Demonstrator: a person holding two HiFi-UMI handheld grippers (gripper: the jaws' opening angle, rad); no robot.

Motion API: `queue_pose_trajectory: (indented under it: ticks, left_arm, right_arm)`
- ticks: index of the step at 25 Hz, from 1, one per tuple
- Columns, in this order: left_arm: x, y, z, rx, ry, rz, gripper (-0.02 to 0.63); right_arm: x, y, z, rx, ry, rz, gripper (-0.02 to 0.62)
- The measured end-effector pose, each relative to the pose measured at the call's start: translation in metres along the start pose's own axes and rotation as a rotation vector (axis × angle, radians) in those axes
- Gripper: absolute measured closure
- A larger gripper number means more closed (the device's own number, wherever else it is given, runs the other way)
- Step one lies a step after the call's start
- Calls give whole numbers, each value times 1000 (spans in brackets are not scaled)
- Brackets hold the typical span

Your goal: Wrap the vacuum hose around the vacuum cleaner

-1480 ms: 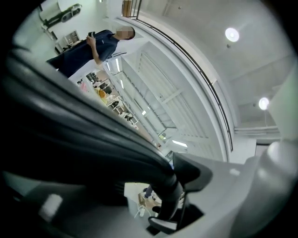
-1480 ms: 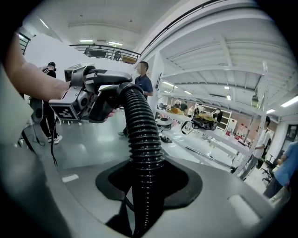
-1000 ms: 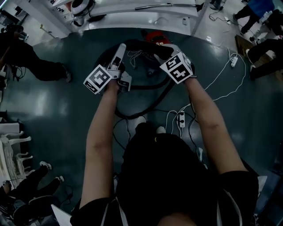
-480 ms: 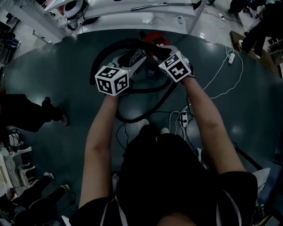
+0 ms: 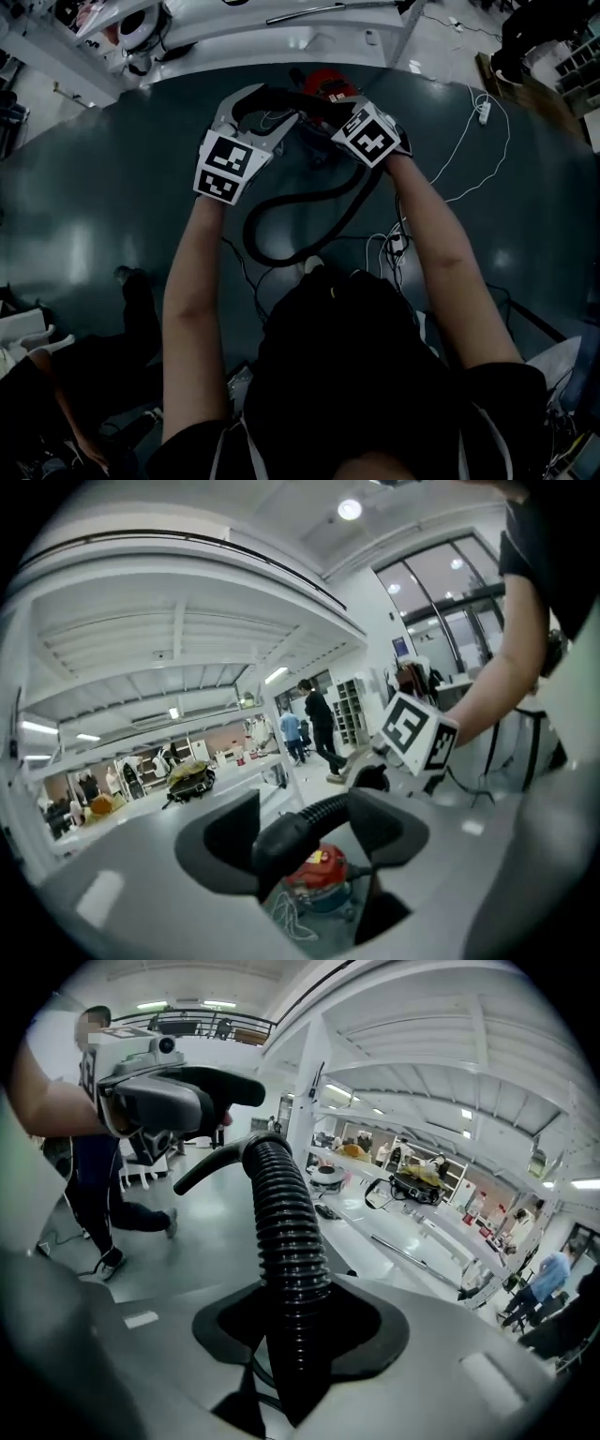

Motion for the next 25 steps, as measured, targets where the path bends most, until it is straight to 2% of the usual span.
queue_pose_trajectory:
  ticks: [4,12,14,16,20,23,25]
  left_arm:
    - [20,-11,6,91,-94,105,238]
    - [36,-29,-8,242,-200,196,221]
    - [40,-31,-11,285,-219,228,227]
    - [46,-30,-10,332,-224,259,284]
    - [55,-30,-18,470,-204,321,347]
    - [68,-33,-33,576,-240,401,350]
    - [78,-36,-37,615,-250,437,353]
  right_arm:
    - [-3,-4,8,-11,26,32,436]
    - [-10,-16,24,-77,126,83,436]
    - [-13,-20,29,-110,156,89,436]
    - [-18,-23,34,-144,188,102,436]
    - [-22,-30,41,-196,286,135,436]
    - [-25,-35,47,-237,332,147,436]
    - [-29,-39,50,-266,349,156,436]
Point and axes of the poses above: the fingertips, and each gripper's own axes: y backward along the fingers, z to its left, x out of its underside, the point moved 2 cm from there along y, backward along the fingers, and after that the axes turned 14 degrees about -y, right-handed, at the moved point
